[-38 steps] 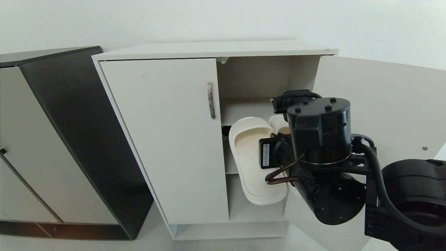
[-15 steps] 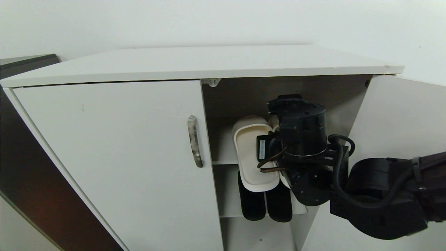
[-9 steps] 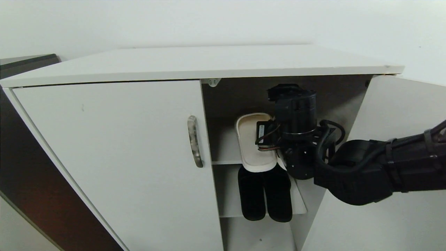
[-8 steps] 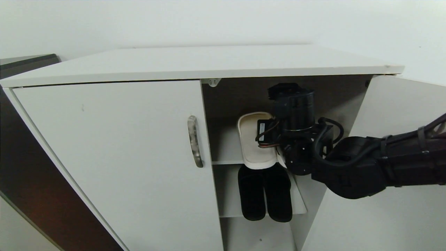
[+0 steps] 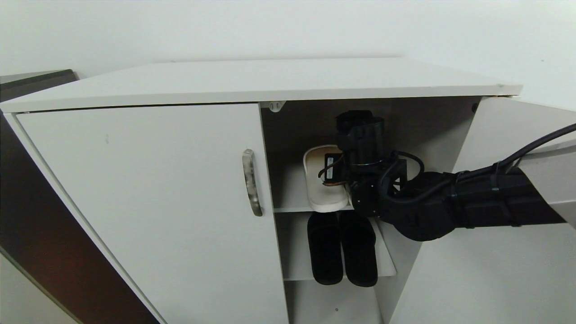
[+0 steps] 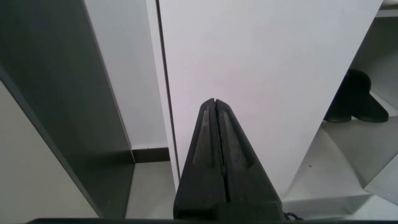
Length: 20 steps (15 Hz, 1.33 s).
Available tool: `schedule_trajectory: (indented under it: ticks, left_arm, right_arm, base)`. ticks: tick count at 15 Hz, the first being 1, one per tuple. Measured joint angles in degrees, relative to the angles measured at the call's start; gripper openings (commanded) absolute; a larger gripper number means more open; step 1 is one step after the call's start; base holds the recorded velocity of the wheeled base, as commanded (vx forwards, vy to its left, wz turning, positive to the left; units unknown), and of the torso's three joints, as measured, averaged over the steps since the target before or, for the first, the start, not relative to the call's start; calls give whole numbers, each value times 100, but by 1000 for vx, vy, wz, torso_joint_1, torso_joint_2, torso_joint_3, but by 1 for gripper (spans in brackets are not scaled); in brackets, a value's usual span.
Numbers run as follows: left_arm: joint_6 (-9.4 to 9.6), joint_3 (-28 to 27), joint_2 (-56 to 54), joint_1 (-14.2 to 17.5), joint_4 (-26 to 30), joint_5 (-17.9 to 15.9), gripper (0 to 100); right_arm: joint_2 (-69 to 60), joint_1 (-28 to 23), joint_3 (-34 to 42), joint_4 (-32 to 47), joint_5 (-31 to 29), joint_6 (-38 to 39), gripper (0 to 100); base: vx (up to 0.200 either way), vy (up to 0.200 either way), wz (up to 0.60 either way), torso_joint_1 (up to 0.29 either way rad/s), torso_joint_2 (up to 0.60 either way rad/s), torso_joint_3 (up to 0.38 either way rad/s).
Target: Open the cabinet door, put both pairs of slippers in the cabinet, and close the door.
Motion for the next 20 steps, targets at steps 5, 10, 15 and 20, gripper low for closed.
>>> schedule_trajectory:
  ticks: [5,10,15,20]
  left_arm:
    - [0,0,0,2,0,4,0]
    - [0,0,0,0,0,1,0]
    - [0,0,0,2,0,1,0]
    - [4,0,0,-1,0,1,0]
  right_arm:
    - [33,4,27,18,-7,0,100]
    - [-172,139,418,18,-18,2,100]
    - [-926,574,1373,-30,-104,20,100]
    - [-1773,1012,2914,-635,-82,44,0]
  base:
    - [0,0,0,0,0,0]
    - [0,0,0,0,0,0]
    - [0,0,0,0,0,0]
    - [0,0,0,0,0,0]
